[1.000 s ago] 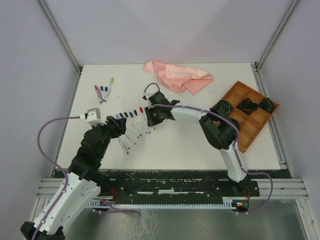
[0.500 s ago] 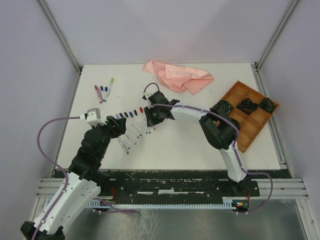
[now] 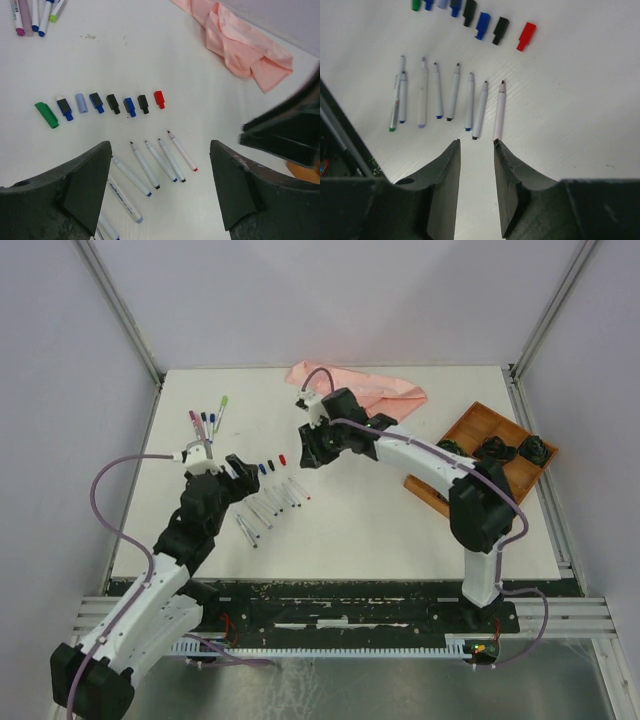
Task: Open the pen caps
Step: Place the pen at the center of the board, then pick up the pen from the center of the board.
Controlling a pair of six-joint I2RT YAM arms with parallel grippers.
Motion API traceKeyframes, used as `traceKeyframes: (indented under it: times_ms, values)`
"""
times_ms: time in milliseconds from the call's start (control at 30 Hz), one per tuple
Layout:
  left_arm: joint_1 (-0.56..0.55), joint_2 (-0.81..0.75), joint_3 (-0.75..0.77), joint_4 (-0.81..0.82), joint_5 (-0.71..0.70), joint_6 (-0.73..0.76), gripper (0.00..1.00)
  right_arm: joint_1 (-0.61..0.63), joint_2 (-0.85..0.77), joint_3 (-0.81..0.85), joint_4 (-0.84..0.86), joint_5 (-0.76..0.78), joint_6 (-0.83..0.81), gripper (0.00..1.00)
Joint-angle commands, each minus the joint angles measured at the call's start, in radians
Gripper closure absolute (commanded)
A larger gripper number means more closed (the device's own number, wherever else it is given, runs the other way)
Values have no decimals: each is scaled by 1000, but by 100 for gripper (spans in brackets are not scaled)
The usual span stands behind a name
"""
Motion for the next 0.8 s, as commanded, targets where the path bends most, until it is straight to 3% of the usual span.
traceKeyframes:
  times_ms: [0, 233, 433, 767]
  values:
    - [104, 139, 96, 143, 65, -23, 15, -66, -183, 0, -64, -215, -164, 61]
    - [267, 423, 234, 227, 211, -62, 15, -158, -338, -10, -336, -441, -403, 61]
    - [388, 771, 426, 232, 440, -120, 27, -234, -437, -93, -346, -516, -478, 61]
    - [476, 1136, 848, -48, 349, 60, 27, -266, -462, -116, -366, -570, -508, 62]
